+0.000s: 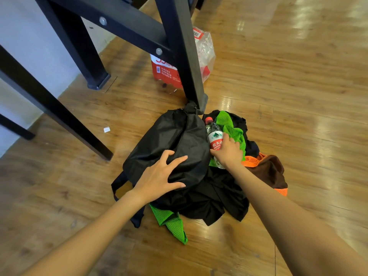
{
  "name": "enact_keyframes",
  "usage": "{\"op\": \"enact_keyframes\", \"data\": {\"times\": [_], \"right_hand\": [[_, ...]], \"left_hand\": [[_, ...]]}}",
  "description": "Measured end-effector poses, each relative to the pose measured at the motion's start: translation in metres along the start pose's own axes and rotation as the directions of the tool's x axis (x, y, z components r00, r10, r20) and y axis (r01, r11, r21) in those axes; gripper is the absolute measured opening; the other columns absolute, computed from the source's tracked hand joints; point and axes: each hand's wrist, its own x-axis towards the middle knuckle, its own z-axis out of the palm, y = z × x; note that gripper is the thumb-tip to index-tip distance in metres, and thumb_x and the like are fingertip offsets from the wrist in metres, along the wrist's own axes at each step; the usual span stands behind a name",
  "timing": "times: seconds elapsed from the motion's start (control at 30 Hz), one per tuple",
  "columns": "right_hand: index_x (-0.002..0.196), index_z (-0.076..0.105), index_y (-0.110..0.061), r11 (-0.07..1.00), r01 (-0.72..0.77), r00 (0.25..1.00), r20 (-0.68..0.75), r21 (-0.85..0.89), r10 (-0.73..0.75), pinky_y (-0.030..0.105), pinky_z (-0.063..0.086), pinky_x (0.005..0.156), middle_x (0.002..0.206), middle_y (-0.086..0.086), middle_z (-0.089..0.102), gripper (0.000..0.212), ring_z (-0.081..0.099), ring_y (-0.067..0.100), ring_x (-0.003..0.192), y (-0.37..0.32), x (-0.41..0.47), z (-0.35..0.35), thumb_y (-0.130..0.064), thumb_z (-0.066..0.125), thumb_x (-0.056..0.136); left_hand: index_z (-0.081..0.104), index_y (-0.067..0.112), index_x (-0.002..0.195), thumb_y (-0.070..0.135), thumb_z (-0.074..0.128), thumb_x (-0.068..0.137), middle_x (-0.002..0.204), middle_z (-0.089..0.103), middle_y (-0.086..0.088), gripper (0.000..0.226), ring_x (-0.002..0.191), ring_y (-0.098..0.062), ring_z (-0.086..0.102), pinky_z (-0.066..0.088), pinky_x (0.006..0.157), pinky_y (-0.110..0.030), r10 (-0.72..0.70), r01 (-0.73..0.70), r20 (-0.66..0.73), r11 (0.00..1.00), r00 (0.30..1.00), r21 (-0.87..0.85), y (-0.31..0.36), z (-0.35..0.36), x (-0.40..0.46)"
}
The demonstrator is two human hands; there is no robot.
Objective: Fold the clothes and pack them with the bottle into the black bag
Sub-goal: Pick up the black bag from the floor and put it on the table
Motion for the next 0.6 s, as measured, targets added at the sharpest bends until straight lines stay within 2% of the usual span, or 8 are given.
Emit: {"op": "enact_keyframes", "data": {"times": [0.07, 0.1, 0.17, 0.23, 0.3, 0.4, 0.6], "right_hand": [[0.143, 0.028, -0.014, 1.0, 0.006, 0.999, -0.04, 0.029, -0.005, 0.047, 0.04, 0.094, 0.133, 0.016, 0.048, 0.076, 0.041, 0.037, 0.121, -0.001, -0.003, 0.002, -0.039, 0.065, 0.082], [0.143, 0.028, -0.015, 0.999, 0.013, 0.998, -0.062, 0.053, -0.01, 0.047, 0.04, 0.094, 0.131, 0.016, 0.05, 0.075, 0.041, 0.037, 0.12, 0.0, -0.006, 0.004, -0.037, 0.065, 0.082], [0.144, 0.029, -0.017, 0.994, 0.037, 0.995, -0.095, 0.099, -0.027, 0.047, 0.041, 0.092, 0.129, 0.015, 0.052, 0.074, 0.043, 0.037, 0.119, 0.001, -0.011, 0.004, -0.034, 0.065, 0.081], [0.144, 0.03, -0.019, 0.988, 0.064, 0.991, -0.122, 0.141, -0.047, 0.047, 0.042, 0.091, 0.127, 0.015, 0.054, 0.074, 0.045, 0.037, 0.116, 0.003, -0.016, 0.004, -0.033, 0.066, 0.08], [0.144, 0.033, -0.021, 0.982, 0.086, 0.986, -0.155, 0.17, -0.06, 0.046, 0.043, 0.089, 0.124, 0.015, 0.057, 0.075, 0.049, 0.036, 0.113, 0.006, -0.021, 0.003, -0.033, 0.067, 0.079], [0.143, 0.034, -0.022, 0.974, 0.109, 0.977, -0.204, 0.2, -0.068, 0.048, 0.046, 0.087, 0.12, 0.013, 0.06, 0.078, 0.055, 0.035, 0.108, 0.009, -0.027, 0.003, -0.038, 0.07, 0.076], [0.145, 0.034, -0.024, 0.939, 0.136, 0.955, -0.293, 0.316, -0.04, 0.05, 0.047, 0.088, 0.126, 0.01, 0.06, 0.079, 0.058, 0.03, 0.108, 0.005, -0.039, -0.018, -0.037, 0.073, 0.078]], "left_hand": [[0.023, 0.044, 0.143, 0.052, 0.064, 0.08, 0.144, 0.022, 0.004, 0.076, 0.076, -0.008, 0.05, 0.051, 0.074, -0.029, -0.011, 0.012, 0.025, 0.999, 1.0, -0.038, 0.002, 0.0, 0.001], [0.023, 0.046, 0.143, 0.05, 0.066, 0.081, 0.147, 0.022, 0.002, 0.076, 0.081, -0.011, 0.056, 0.05, 0.079, -0.029, -0.021, 0.024, 0.042, 0.997, 0.999, -0.067, 0.002, 0.0, 0.002], [0.024, 0.05, 0.141, 0.044, 0.068, 0.081, 0.154, 0.022, -0.004, 0.075, 0.112, -0.022, 0.056, 0.044, 0.094, -0.034, -0.06, 0.071, 0.082, 0.987, 0.995, -0.144, 0.004, 0.0, 0.004], [0.028, 0.05, 0.14, 0.038, 0.072, 0.079, 0.155, 0.021, -0.007, 0.075, 0.133, -0.025, 0.04, 0.036, 0.103, -0.036, -0.093, 0.112, 0.104, 0.973, 0.99, -0.203, 0.006, -0.001, 0.006], [0.03, 0.05, 0.139, 0.035, 0.074, 0.078, 0.156, 0.022, -0.005, 0.077, 0.136, -0.023, 0.036, 0.033, 0.104, -0.035, -0.109, 0.128, 0.097, 0.967, 0.989, -0.22, 0.008, -0.003, 0.007], [0.029, 0.052, 0.138, 0.033, 0.075, 0.077, 0.155, 0.023, -0.001, 0.079, 0.13, -0.022, 0.044, 0.033, 0.104, -0.034, -0.111, 0.122, 0.063, 0.966, 0.992, -0.227, 0.009, -0.009, 0.01], [0.032, 0.057, 0.134, 0.028, 0.078, 0.075, 0.154, 0.026, -0.001, 0.081, 0.143, -0.014, 0.018, 0.024, 0.111, -0.04, -0.113, 0.093, -0.026, 0.915, 0.993, -0.393, 0.02, -0.04, 0.024]]}}
